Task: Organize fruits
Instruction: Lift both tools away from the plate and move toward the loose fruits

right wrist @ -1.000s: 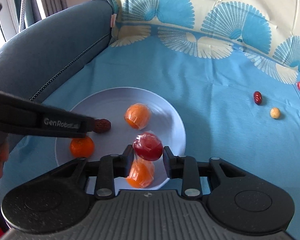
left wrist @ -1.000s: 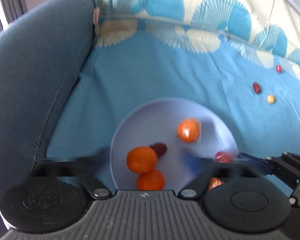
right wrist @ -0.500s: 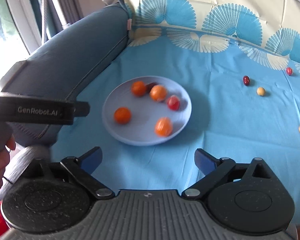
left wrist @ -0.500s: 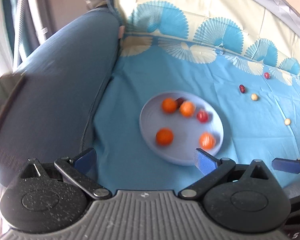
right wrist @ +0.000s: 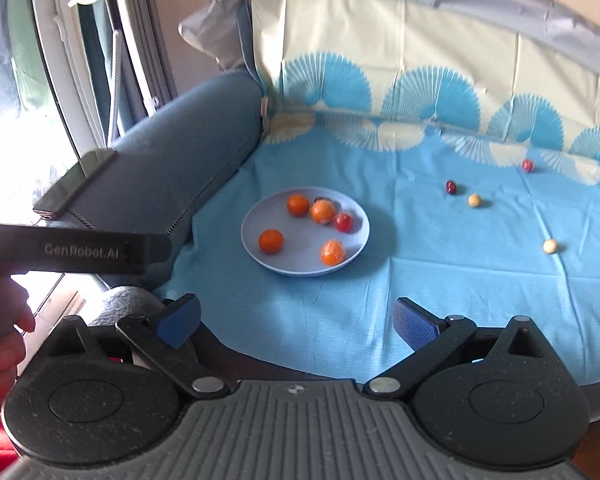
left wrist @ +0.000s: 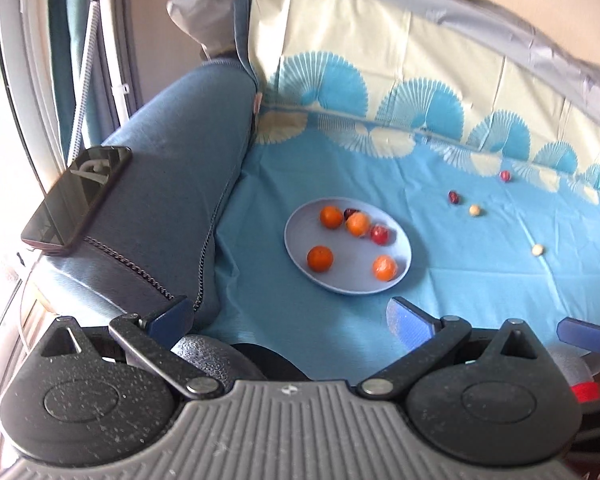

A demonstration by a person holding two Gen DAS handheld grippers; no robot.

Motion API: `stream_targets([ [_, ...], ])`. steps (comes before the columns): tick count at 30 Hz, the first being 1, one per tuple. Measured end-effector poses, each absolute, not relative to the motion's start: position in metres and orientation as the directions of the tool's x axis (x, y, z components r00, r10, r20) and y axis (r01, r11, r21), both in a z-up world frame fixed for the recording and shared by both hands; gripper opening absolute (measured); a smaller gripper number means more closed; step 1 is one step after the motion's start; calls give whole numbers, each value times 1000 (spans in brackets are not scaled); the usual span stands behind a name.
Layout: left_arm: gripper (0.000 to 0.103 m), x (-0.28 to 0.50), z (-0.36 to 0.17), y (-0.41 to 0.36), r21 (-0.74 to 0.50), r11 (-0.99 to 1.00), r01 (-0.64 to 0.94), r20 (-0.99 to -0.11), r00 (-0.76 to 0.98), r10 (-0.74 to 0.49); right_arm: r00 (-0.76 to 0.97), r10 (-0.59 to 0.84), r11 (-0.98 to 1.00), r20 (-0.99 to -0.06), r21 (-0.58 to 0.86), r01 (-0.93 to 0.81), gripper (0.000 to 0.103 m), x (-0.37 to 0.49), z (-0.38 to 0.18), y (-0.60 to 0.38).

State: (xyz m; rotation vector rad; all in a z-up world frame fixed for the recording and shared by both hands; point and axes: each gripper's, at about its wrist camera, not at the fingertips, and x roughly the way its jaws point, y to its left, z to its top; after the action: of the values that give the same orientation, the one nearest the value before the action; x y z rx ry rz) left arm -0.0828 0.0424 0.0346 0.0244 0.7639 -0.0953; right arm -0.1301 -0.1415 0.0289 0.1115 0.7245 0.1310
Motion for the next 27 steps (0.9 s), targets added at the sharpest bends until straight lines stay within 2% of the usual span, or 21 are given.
stream_targets([
  [7, 103, -107, 49, 43, -16, 994, 108, -660, 746, -91, 794, 151, 988, -589, 113, -105, 102, -157, 46, -139],
  [27, 103, -119, 55, 53, -28, 994, 102, -646, 757, -96, 800, 159, 987, -578, 89, -132, 102, -167, 55, -132],
])
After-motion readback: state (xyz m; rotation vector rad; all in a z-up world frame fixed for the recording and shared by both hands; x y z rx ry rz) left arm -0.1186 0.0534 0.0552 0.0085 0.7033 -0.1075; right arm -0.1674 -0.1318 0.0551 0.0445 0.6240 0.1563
